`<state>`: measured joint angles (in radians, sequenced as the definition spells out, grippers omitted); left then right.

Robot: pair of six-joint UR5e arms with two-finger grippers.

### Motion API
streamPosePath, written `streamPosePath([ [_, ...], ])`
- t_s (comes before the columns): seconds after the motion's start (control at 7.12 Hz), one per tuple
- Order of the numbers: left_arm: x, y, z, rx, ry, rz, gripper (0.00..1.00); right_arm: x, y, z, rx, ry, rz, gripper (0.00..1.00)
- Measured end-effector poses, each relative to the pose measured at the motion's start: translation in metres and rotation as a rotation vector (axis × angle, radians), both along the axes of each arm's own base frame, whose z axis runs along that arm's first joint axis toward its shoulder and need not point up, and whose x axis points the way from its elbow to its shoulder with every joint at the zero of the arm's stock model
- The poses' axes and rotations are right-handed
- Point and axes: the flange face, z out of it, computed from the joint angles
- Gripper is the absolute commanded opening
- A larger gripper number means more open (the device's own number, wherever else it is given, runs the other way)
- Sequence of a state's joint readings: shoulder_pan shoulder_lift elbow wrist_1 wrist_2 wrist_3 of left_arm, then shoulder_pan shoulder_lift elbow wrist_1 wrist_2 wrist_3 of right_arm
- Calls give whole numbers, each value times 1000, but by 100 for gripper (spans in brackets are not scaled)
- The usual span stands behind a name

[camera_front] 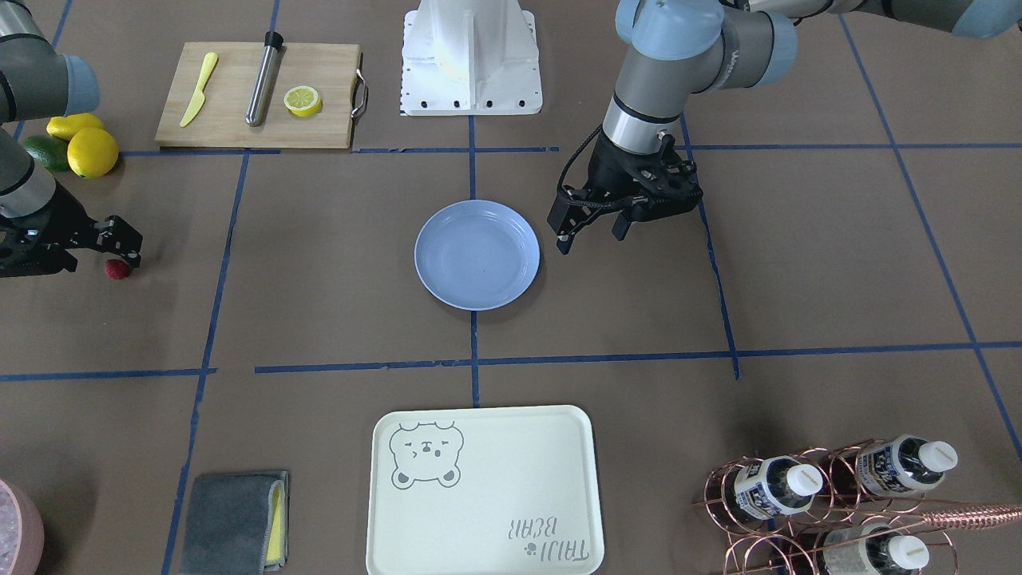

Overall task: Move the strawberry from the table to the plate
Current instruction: 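Release the plate and lift left arm while right gripper grasps the strawberry, then carry the strawberry with the right gripper over the blue plate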

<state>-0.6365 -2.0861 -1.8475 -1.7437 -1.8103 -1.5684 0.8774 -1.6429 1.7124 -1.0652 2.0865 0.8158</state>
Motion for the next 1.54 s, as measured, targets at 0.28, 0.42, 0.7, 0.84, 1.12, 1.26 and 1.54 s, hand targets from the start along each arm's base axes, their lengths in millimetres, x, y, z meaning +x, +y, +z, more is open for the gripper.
streamPosePath([
  [0.28, -2, -2, 3, -2, -4, -5, 100, -4, -1, 0, 3, 0, -8, 29],
  [0.42, -3, -2, 4, -4, -6, -5, 100, -5, -1, 0, 6, 0, -10, 0],
  [0.7, -3, -3, 5, -4, -6, -5, 100, -4, -2, -1, 15, -3, -14, 0],
  [0.84, -6, -5, 4, -3, -4, -10, 100, -3, -2, -10, 29, -14, -17, 0],
  [1.12, -34, -26, 4, 38, -30, -13, 100, 1, -12, -62, 72, -82, -8, 0],
  [1.26, -54, -41, 9, 77, -72, 5, 100, -3, -29, -110, 73, -125, -7, 0],
  [1.54, -90, -61, 43, 153, -173, 57, 100, -45, -70, -238, 26, -155, -5, 0],
])
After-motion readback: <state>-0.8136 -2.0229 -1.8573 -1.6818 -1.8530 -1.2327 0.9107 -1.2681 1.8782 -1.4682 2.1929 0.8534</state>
